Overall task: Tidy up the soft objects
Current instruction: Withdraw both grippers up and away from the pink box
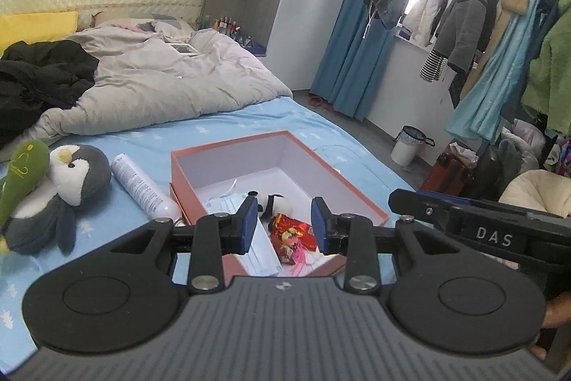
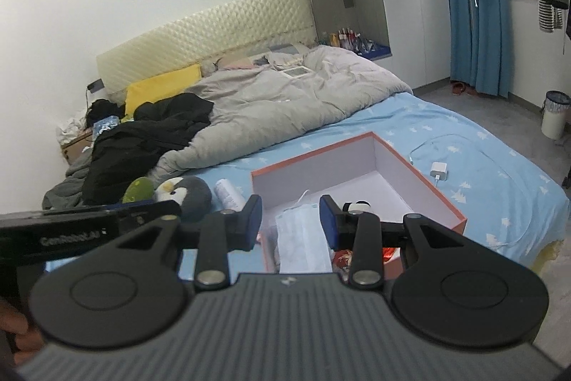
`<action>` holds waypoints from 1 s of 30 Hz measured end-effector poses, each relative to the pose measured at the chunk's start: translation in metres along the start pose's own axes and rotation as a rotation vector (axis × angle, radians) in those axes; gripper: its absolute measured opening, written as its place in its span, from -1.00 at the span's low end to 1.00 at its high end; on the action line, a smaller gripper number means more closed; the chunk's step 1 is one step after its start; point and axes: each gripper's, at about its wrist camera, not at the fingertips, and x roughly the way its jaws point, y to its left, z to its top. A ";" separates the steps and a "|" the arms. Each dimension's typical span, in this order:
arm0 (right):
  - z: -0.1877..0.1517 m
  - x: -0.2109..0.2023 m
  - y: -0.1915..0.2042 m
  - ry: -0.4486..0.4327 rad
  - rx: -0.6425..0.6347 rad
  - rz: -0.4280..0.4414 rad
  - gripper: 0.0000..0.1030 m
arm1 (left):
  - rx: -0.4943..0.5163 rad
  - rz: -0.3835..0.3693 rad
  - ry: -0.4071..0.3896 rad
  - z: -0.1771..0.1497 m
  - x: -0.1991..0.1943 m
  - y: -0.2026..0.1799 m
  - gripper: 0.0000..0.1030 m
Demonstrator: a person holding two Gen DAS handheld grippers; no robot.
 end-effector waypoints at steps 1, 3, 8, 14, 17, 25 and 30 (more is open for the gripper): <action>-0.003 -0.004 0.001 -0.003 0.000 0.001 -0.24 | 0.001 0.002 -0.002 -0.003 -0.006 -0.002 -0.26; -0.009 -0.013 0.002 -0.005 0.002 0.003 -0.24 | 0.000 0.006 -0.008 -0.008 -0.013 -0.004 -0.26; -0.022 -0.034 0.005 0.002 -0.015 0.003 -0.24 | -0.002 0.019 -0.027 -0.019 -0.033 -0.011 -0.26; -0.038 -0.047 0.005 0.008 -0.003 -0.004 -0.24 | -0.003 0.013 -0.039 -0.030 -0.049 -0.021 -0.26; -0.044 -0.048 0.006 0.013 -0.006 -0.008 -0.24 | 0.003 0.014 -0.028 -0.036 -0.051 -0.024 -0.26; -0.053 -0.047 0.006 0.027 -0.008 -0.021 -0.24 | -0.002 0.026 -0.004 -0.045 -0.051 -0.025 -0.26; -0.055 -0.045 0.007 0.034 -0.011 -0.013 -0.24 | -0.010 0.026 0.004 -0.047 -0.050 -0.024 -0.26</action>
